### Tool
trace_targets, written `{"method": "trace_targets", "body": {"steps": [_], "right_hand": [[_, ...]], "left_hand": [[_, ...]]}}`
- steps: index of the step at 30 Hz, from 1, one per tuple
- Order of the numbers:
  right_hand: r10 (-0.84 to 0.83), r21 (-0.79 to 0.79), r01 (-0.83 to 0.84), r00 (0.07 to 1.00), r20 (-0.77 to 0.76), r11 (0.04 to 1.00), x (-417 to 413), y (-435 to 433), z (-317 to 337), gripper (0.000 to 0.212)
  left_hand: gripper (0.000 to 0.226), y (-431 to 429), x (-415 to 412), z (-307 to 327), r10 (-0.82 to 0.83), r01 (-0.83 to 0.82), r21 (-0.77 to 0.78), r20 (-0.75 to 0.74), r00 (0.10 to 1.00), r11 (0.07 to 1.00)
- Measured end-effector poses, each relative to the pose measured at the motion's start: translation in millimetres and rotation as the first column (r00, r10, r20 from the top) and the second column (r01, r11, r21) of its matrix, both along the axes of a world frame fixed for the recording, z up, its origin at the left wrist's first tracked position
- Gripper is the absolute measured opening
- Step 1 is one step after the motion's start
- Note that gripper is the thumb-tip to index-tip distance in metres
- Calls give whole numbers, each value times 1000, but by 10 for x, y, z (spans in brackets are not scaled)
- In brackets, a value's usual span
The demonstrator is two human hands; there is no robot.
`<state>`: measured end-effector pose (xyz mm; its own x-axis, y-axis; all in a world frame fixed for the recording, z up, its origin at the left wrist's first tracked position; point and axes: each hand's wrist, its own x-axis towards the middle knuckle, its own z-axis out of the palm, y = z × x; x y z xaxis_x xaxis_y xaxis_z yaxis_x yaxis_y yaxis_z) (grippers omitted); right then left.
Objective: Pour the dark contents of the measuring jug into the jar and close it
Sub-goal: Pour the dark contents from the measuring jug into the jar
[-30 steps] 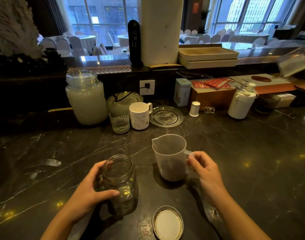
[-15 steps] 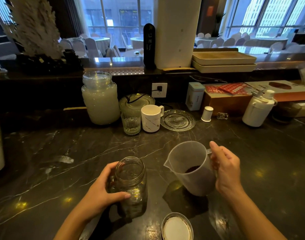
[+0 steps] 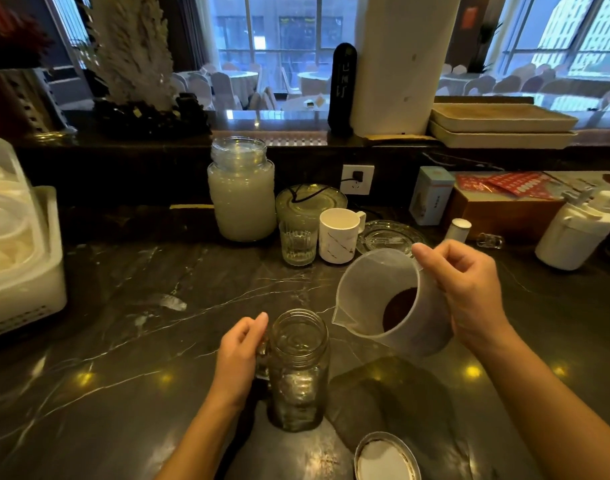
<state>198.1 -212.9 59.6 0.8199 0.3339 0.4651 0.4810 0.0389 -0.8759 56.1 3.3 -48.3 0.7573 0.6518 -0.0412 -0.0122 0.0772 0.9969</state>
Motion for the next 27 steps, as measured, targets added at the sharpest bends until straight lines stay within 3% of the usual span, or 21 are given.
{"method": "trace_targets", "body": {"steps": [6,20,27], "right_hand": [[39,-69,-31,993,115,997,-20,193,79,36],[302,-345,-153,848,435,926,-41,489,488,19],[354,-417,-136,787,505,899,-76,615,557,33]], "left_hand": [[51,-109,71,-76,42,-43,19,16,999,999],[50,-48,122,-214,40,-41,83,17,999,996],[55,-67,116,-200,45,-47,108,23,999,993]]}}
